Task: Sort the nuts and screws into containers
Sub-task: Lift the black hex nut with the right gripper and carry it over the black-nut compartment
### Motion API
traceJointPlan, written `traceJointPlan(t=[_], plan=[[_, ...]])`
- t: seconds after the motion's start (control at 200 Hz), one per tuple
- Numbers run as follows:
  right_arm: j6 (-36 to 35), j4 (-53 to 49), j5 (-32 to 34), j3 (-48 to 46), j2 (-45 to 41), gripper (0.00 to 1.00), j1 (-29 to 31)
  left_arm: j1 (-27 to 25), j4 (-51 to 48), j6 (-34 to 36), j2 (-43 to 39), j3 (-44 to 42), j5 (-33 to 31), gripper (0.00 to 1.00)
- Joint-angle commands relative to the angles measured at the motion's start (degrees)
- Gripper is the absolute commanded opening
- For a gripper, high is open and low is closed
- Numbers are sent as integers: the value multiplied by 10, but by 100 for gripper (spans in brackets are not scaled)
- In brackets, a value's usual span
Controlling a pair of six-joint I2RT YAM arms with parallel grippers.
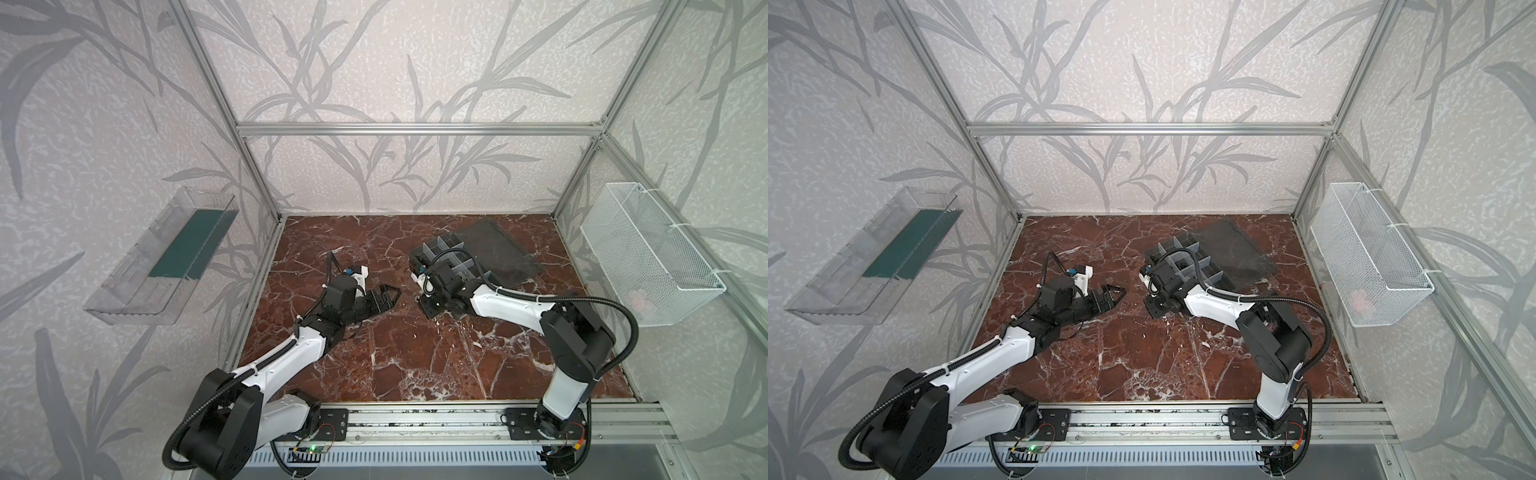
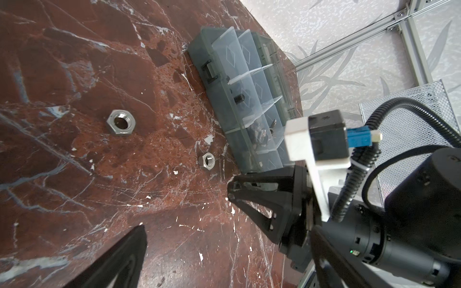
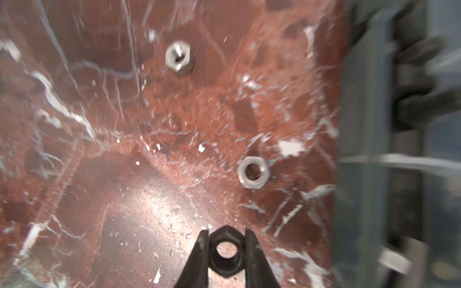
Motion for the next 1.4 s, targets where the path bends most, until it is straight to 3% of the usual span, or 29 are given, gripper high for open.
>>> traceJointPlan(t=[0.0,0.245,0.53,0.85,1.165,1.395], plan=[[15,15,-14,5,-40,14,-19,3,-13,5,-26,24,-7,100],[27,-7,-8,66,-61,15,-97,-4,-15,9,-23,60,-32,100],[47,-14,-13,130,0,15,-174,-50,2,14,52,132,-52,99],[40,-13,3,153,68,21,-189,-111,-34,50,142,213,-53,99],[35,-21,-3,173,118,25,-195,-115,-61,78,132,220,-75,99],[36,-29,-10,174,124,37,-196,-115,-92,105,110,212,-100,99]])
